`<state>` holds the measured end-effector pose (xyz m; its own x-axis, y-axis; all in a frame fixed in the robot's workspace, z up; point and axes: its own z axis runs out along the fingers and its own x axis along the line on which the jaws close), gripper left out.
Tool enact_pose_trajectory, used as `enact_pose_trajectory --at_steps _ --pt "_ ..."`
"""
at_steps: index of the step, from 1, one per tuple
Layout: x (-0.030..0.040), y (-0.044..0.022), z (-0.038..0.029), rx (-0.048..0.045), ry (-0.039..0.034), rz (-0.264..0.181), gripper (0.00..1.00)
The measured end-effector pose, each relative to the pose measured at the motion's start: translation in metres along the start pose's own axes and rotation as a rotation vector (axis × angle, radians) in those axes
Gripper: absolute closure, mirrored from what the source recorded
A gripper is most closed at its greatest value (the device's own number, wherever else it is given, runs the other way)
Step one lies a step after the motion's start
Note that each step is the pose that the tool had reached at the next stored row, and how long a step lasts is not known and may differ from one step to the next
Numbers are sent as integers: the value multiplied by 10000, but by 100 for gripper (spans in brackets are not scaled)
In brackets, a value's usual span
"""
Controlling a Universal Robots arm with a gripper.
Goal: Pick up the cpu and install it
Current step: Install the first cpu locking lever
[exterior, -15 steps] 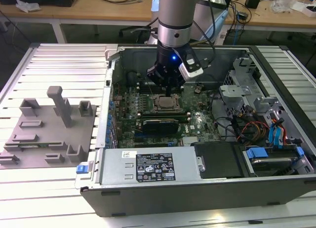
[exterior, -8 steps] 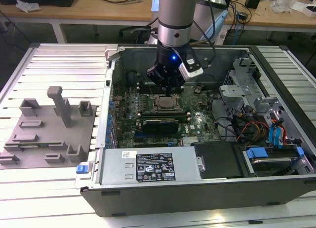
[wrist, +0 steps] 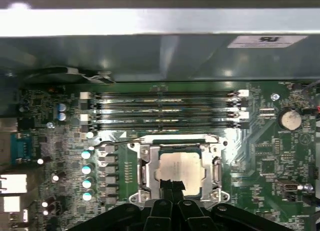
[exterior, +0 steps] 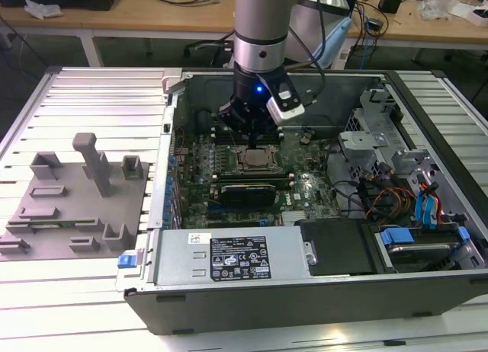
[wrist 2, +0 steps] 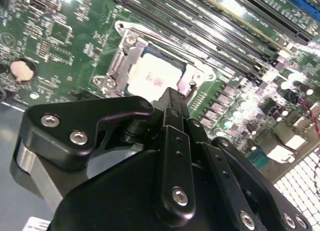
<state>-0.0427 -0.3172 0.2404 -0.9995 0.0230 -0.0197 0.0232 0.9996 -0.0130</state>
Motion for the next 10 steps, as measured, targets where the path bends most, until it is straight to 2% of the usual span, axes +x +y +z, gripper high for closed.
enact_pose_trajectory --at_steps 3,10 --pt "116 -2 -2 0 0 0 89" --pt "290 -7 -6 -1 0 -1 89"
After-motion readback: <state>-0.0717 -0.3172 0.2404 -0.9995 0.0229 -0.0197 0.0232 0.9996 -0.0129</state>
